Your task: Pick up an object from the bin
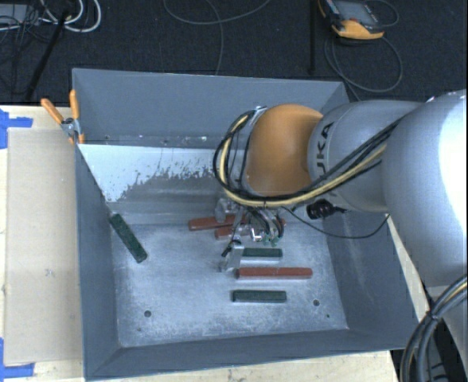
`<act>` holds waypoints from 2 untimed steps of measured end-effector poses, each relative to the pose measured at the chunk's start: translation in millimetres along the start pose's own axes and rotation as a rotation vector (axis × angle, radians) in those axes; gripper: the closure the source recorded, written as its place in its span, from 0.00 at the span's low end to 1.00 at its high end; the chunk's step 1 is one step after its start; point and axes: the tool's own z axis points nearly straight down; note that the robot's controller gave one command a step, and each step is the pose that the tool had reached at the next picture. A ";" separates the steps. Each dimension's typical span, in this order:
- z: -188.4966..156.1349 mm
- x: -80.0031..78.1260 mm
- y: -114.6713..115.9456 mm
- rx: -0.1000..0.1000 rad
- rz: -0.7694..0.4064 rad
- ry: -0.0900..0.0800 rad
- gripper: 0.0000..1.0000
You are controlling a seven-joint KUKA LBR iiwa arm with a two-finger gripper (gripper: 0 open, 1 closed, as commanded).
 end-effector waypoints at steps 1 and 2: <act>-5.5 -4.5 0.6 -0.002 0.002 -0.016 1.00; -0.4 -0.3 0.4 -0.001 0.003 -0.002 0.00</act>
Offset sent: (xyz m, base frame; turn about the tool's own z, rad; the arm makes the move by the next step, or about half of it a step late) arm 0.0000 0.0000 0.0000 0.0000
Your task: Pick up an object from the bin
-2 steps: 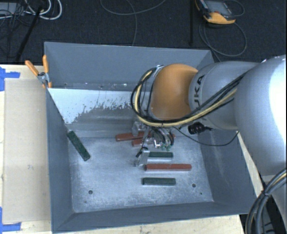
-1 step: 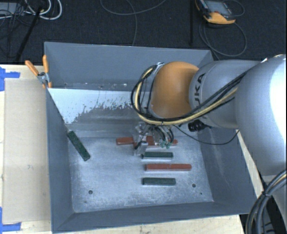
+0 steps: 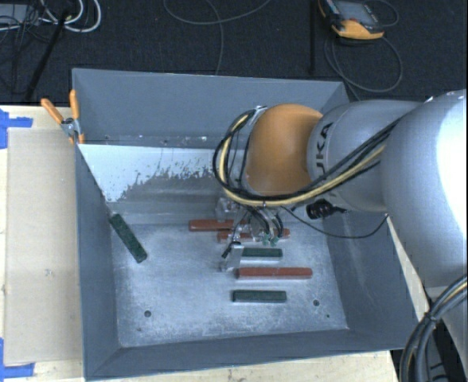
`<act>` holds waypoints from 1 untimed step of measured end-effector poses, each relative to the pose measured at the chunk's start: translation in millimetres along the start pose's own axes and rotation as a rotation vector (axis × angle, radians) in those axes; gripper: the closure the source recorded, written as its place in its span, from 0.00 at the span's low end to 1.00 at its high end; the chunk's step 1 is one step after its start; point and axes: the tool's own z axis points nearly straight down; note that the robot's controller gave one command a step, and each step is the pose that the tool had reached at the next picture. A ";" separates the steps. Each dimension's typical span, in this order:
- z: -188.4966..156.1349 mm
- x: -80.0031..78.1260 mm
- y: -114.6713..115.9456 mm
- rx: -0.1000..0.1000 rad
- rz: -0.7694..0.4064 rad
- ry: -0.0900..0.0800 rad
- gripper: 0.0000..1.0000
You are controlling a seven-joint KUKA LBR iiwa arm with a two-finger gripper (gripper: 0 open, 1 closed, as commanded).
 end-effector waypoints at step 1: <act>-3.3 -2.4 -0.1 0.000 0.001 -0.007 1.00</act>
Offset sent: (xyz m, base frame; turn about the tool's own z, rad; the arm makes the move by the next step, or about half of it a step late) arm 0.0000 0.0000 0.0000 0.0000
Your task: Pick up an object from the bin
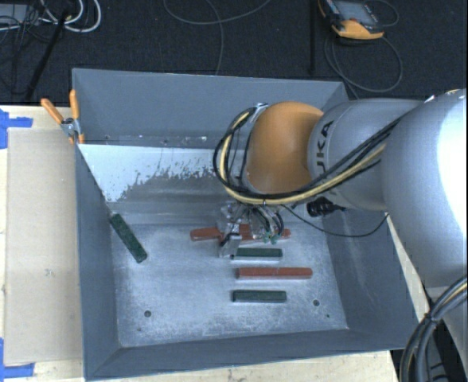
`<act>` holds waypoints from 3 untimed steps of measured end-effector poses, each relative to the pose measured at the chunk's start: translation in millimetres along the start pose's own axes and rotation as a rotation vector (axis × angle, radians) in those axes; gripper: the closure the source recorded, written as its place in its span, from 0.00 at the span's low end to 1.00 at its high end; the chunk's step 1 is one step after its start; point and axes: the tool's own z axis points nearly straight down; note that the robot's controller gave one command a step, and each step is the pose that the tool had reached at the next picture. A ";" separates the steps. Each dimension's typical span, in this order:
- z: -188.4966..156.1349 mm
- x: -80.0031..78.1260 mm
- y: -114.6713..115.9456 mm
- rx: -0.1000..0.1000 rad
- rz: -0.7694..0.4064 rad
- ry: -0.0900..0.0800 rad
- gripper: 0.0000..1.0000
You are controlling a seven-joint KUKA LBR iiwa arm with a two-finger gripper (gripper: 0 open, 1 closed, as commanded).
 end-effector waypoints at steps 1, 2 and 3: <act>-188.8 34.3 -35.4 0.001 -0.424 0.001 1.00; -185.2 35.2 -35.8 -0.001 -0.421 0.008 0.00; -60.2 99.0 -78.4 -0.004 -0.697 0.018 0.00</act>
Offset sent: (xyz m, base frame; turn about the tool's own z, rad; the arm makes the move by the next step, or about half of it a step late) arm -0.0386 -0.0350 0.1851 -0.4259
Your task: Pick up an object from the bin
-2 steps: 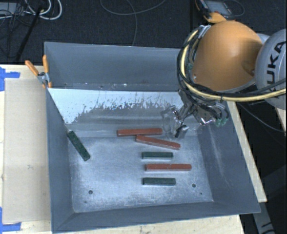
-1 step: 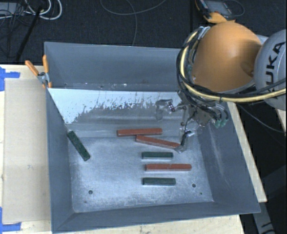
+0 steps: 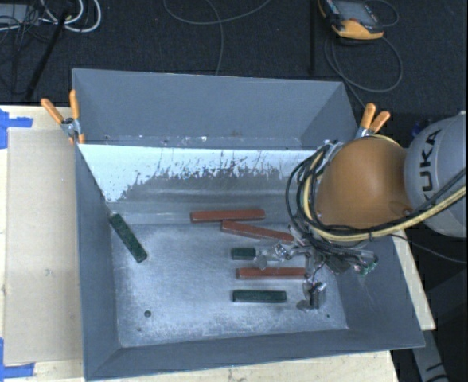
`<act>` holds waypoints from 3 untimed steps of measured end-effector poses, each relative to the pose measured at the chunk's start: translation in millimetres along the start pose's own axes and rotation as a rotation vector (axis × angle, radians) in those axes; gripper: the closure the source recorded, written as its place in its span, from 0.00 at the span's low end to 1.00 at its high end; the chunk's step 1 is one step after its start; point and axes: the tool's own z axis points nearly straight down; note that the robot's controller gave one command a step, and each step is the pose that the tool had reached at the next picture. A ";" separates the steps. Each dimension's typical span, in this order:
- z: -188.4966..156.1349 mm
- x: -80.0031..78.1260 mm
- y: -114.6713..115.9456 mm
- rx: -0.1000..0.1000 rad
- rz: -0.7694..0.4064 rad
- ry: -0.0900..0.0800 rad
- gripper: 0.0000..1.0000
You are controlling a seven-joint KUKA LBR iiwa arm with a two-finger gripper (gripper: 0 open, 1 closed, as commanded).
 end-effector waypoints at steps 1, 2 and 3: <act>65.4 -13.7 18.8 0.003 -0.052 -0.010 0.00; 60.0 -16.0 17.5 0.007 -0.052 -0.015 1.00; -95.7 20.4 17.9 0.011 -0.290 -0.010 1.00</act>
Offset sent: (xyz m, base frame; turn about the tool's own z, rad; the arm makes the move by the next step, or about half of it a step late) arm -0.0016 0.0208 -0.0630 -0.0495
